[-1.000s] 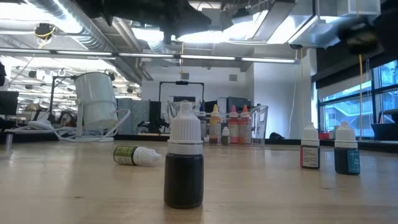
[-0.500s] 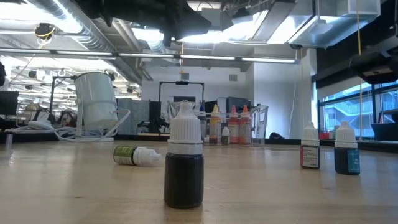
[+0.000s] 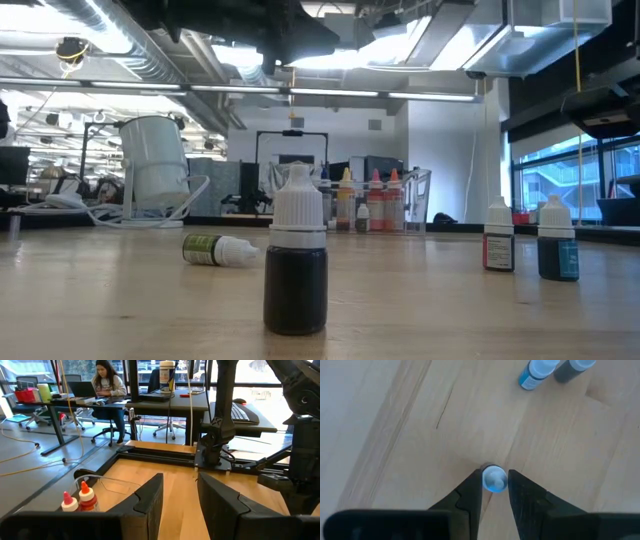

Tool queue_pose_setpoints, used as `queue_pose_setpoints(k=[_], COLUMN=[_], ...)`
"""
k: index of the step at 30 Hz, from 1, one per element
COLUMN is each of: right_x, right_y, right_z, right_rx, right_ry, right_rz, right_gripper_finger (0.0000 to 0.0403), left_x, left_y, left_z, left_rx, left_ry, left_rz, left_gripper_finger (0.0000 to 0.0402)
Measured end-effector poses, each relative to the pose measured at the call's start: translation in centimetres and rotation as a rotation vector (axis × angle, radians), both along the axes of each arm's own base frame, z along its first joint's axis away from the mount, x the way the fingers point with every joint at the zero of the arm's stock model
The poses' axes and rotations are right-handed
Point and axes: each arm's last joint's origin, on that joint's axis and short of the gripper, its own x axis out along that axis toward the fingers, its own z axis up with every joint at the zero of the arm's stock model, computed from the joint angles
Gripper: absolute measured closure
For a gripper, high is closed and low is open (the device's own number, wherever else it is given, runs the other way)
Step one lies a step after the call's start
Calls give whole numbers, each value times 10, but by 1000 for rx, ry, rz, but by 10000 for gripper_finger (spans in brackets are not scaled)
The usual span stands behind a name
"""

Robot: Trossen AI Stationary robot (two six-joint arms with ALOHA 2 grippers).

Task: Pick & Place food coloring
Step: Put the top right small red food coloring bottle into the transparent container

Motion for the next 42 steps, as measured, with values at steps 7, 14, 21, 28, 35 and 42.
queue_pose_setpoints(k=[7, 14, 21, 28, 35, 42], right_x=[1, 0, -2, -2, -2, -2], right_y=[0, 0, -1, -2, -2, -3], right_z=[0, 0, -5, -8, -8, -7], right_rx=[5, -18, -12, -11, -11, -8], right_ry=[-6, -9, -12, -17, -19, -24], right_rz=[0, 50, 44, 49, 49, 48], right_gripper_finger=[306, 306, 306, 306, 315, 347], left_x=[0, 0, 0, 0, 0, 0], left_y=[0, 0, 0, 0, 0, 0], left_z=[0, 0, 0, 0, 0, -2], left_rx=[0, 0, 0, 0, 1, -2], left_ry=[0, 0, 0, 0, 0, 25], left_rz=[0, 1, 1, 1, 2, 3], left_gripper_finger=[283, 282, 282, 285, 282, 284])
